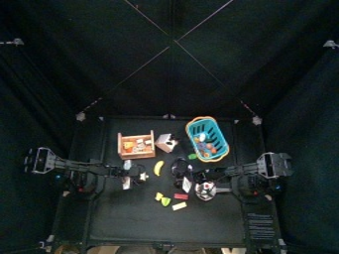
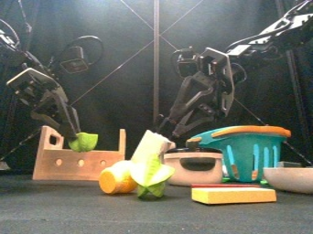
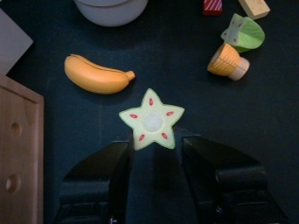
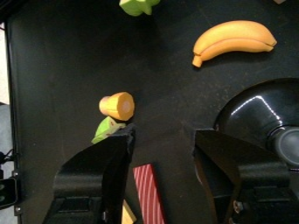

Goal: Grab starfruit top

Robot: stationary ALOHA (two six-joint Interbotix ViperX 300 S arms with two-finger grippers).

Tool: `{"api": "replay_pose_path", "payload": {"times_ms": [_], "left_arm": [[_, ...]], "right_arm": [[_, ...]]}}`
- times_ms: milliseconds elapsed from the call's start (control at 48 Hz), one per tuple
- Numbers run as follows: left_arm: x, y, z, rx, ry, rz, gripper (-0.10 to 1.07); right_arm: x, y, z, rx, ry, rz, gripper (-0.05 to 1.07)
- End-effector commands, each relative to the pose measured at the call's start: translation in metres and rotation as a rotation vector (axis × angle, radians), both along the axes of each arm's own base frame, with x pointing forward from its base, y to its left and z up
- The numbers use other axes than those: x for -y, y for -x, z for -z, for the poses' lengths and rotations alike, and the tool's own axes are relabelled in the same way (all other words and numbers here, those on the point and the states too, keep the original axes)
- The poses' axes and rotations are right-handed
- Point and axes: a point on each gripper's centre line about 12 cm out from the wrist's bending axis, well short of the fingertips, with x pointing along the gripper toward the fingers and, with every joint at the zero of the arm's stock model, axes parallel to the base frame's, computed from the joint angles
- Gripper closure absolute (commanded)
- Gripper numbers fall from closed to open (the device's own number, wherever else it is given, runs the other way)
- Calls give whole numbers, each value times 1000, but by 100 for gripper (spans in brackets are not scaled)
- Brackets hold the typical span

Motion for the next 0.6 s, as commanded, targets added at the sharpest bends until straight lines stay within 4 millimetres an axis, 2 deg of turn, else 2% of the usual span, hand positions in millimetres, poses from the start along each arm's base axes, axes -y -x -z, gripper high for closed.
{"api": "replay_pose_path", "payload": {"times_ms": [0,125,333,583], "left_arm": [[0,-3,-4,23,4,-4,22],[0,-1,-2,22,7,-6,22],[4,2,2,10,13,4,22],[12,5,5,-1,32,19,22]], "right_arm": [[-3,-10,-14,44,0,-10,19],[-11,-16,-16,51,-1,-29,19],[-39,-18,-18,57,-33,-79,19],[-76,-28,-21,44,-265,13,19]]}}
